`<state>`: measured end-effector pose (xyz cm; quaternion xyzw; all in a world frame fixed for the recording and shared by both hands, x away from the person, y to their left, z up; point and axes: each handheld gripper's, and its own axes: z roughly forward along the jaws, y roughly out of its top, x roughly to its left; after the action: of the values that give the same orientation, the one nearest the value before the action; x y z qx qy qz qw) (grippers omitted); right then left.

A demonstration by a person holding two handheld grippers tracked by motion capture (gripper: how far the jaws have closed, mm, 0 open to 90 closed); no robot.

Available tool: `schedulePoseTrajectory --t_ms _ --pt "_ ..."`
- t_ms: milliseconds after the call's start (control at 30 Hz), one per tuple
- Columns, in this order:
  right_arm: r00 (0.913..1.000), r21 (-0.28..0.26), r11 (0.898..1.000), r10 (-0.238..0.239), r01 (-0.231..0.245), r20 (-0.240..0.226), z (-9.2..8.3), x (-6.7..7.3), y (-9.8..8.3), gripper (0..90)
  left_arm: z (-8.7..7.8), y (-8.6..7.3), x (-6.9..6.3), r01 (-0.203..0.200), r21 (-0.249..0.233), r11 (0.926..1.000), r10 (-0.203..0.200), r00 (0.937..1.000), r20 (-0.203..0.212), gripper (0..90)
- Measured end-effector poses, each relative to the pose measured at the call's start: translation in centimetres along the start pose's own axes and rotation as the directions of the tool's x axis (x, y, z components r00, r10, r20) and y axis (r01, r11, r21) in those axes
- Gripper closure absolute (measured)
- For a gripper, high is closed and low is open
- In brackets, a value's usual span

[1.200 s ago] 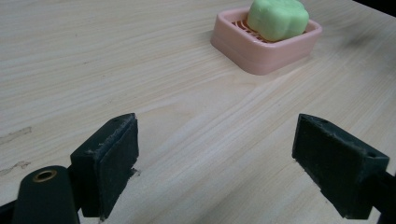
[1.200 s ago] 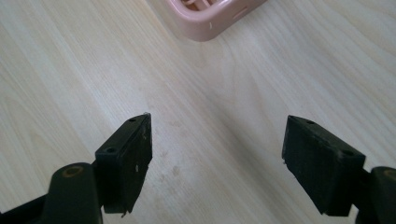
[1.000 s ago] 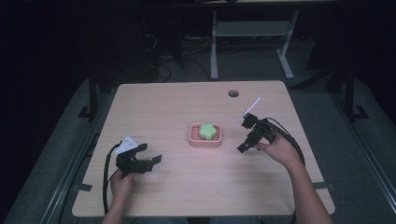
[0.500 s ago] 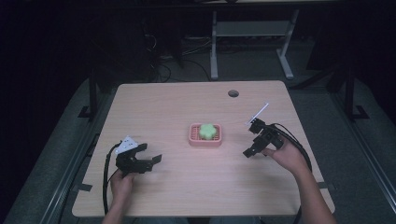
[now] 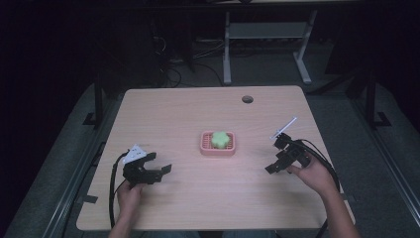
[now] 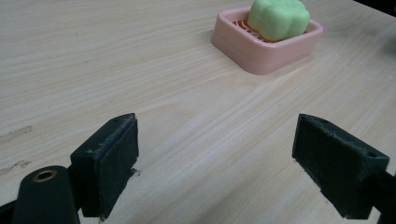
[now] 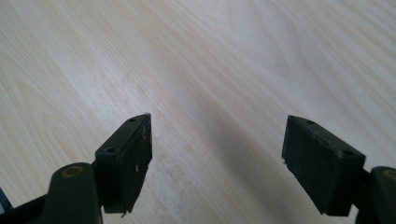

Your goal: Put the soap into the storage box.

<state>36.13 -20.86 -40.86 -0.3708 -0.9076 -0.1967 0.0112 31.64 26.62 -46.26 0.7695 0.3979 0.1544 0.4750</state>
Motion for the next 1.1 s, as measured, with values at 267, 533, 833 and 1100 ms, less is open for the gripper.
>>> schedulePoseTrajectory --t_ms 267,533,833,1100 --pt "0.9998 -0.02 1.0 0.017 -0.016 0.007 0.0 0.0 -1.8 24.2 0.0 0.0 0.0 -0.002 0.004 1.0 0.002 1.0 -0.002 14.3" --pt "0.9995 -0.037 0.999 0.03 -0.03 0.01 0.0 0.1 -3.4 24.2 0.0 0.0 -0.1 -0.007 0.009 0.9999 0.007 1.0 -0.004 14.4" --pt "0.9987 -0.058 0.997 0.047 -0.046 0.019 0.0 0.5 -5.4 24.2 0.0 0.0 -0.1 -0.008 0.017 0.9998 0.009 0.9999 -0.007 14.3" --pt "0.9984 -0.077 0.996 0.048 -0.046 0.029 0.3 0.9 -6.4 24.2 0.1 0.0 -0.1 -0.01 0.016 0.9998 0.01 0.9999 -0.009 14.3"
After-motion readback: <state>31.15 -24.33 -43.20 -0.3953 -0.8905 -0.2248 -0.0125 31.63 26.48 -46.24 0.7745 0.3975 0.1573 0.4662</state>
